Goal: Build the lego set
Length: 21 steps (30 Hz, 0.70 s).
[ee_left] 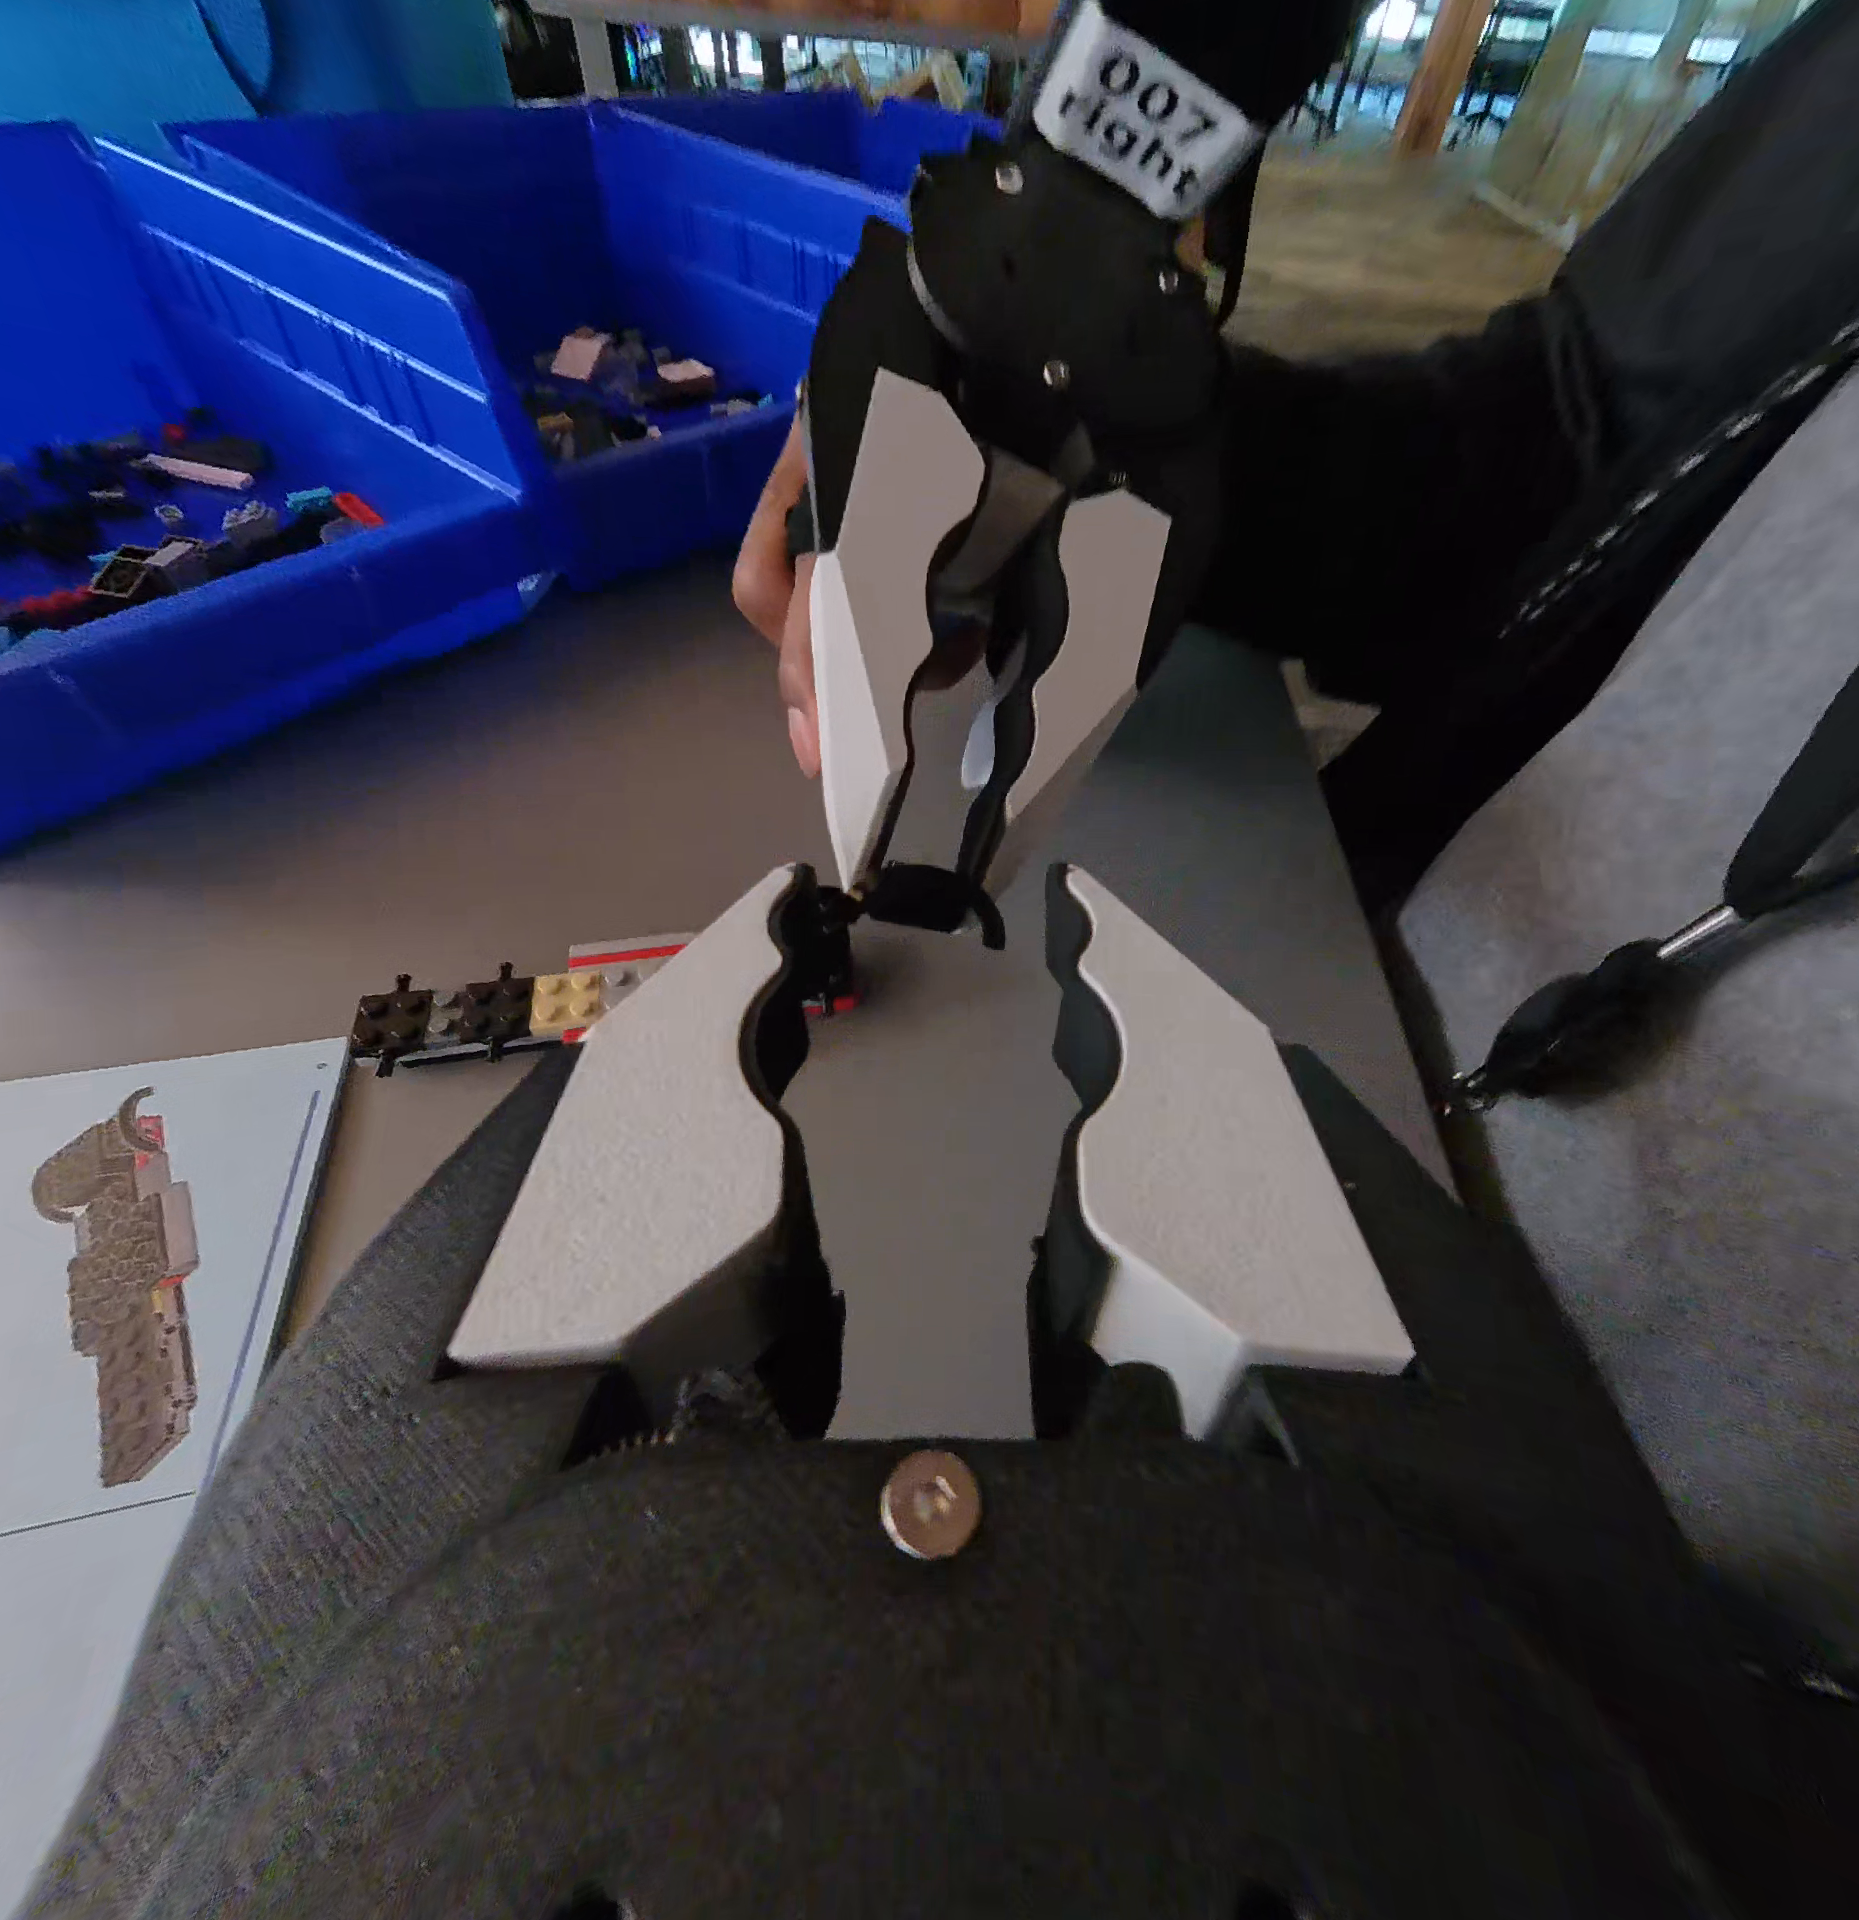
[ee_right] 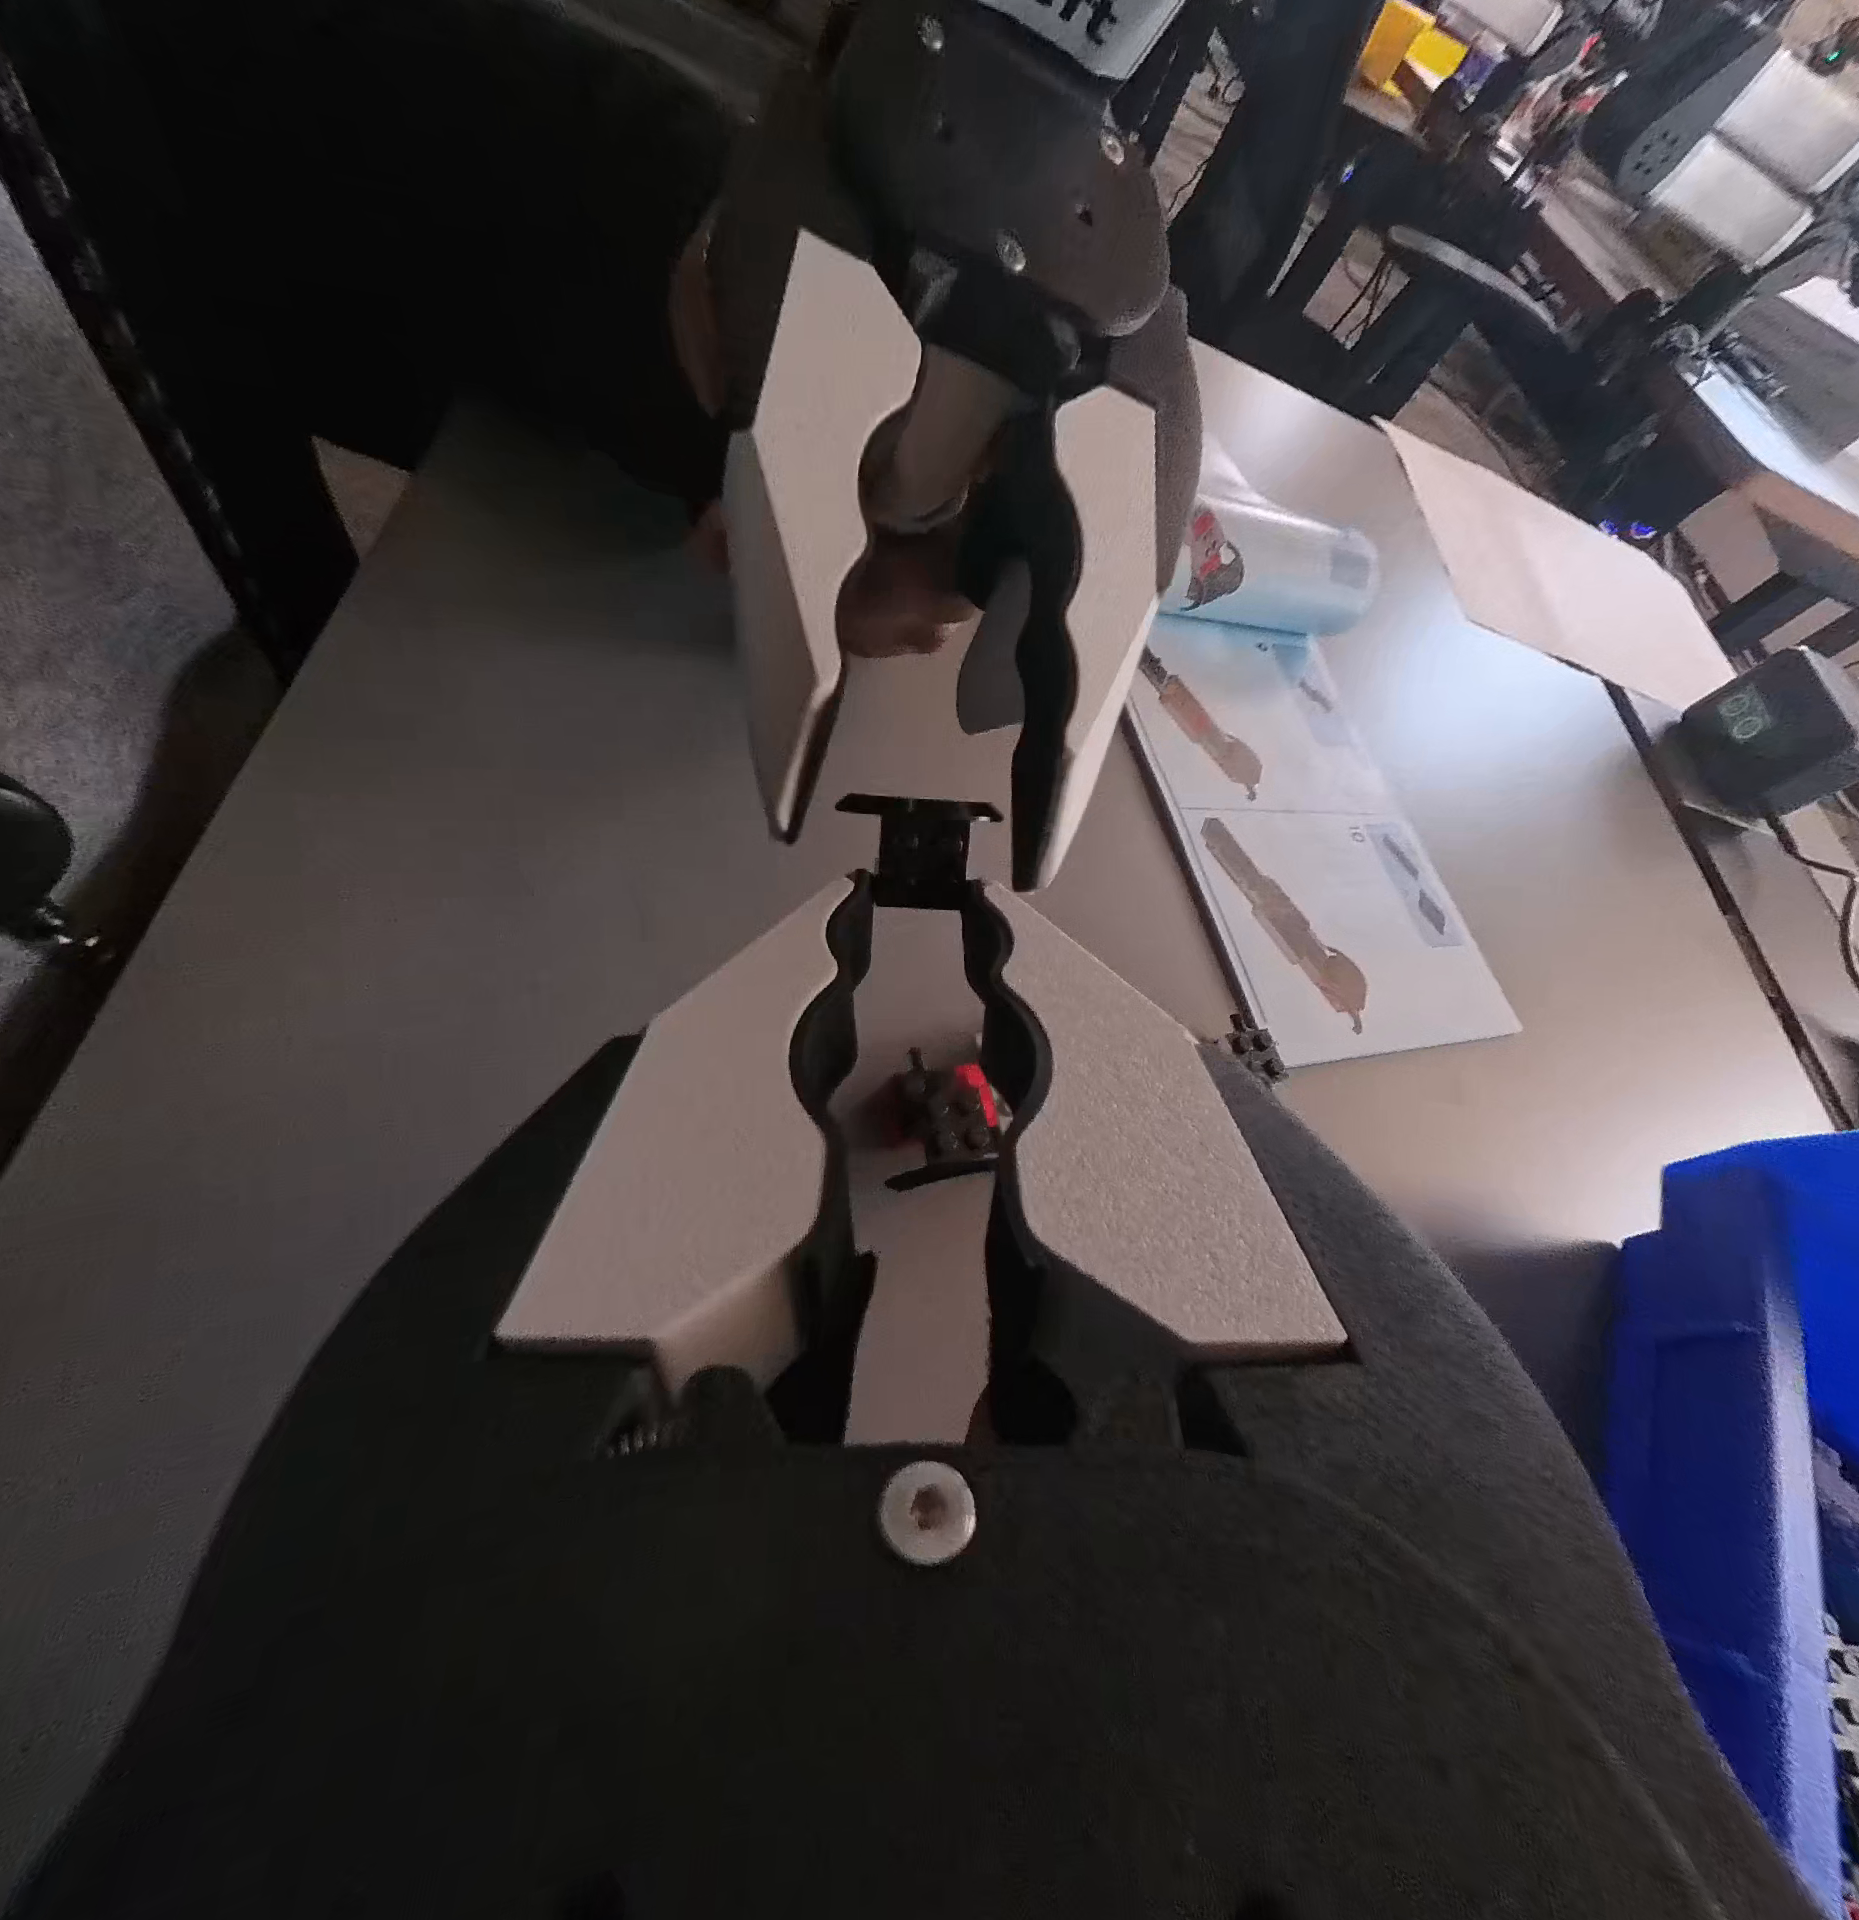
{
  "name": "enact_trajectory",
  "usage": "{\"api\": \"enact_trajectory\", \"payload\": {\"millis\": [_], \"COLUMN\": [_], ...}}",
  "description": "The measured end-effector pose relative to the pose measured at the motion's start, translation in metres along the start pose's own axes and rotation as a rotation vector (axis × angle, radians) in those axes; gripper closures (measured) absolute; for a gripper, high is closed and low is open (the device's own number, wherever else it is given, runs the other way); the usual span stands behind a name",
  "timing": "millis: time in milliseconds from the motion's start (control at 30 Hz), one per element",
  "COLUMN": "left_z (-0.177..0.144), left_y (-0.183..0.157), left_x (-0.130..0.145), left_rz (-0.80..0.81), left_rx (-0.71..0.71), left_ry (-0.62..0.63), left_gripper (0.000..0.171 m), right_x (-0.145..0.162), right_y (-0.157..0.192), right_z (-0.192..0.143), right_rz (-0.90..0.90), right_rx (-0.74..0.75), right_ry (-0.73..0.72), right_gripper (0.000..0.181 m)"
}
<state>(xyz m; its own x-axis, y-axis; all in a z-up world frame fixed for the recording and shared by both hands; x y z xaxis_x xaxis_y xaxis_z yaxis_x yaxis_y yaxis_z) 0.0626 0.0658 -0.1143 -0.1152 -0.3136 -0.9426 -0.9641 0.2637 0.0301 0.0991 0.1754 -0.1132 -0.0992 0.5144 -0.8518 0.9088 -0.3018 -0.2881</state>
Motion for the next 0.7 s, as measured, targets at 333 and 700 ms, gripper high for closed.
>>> {"api": "enact_trajectory", "payload": {"millis": [333, 700], "left_z": [0.006, 0.008], "left_y": [0.005, 0.016], "left_x": [0.01, 0.017], "left_rz": [0.032, -0.046], "left_rx": [-0.032, -0.047], "left_ry": [0.071, 0.142], "left_gripper": [0.139, 0.139], "right_x": [0.011, 0.046], "right_y": [-0.004, -0.015], "right_z": [-0.001, -0.007], "right_rz": [0.04, 0.076], "right_rx": [0.001, -0.021], "right_ry": [0.0, 0.139], "right_gripper": [0.159, 0.144]}}
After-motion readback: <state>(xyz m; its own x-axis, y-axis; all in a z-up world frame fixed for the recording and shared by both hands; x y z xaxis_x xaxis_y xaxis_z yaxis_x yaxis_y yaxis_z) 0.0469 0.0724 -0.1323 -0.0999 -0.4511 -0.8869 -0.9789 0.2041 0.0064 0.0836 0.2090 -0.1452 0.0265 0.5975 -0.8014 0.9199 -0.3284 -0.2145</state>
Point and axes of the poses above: each gripper's, where its closed fingertips meet, z out along the fingers, x out of its underside, y = z × x across the jaws, the point moved 7 cm from there along -z, back along the fingers, and after that the axes turned 5 degrees about z, right-handed, at the moved point
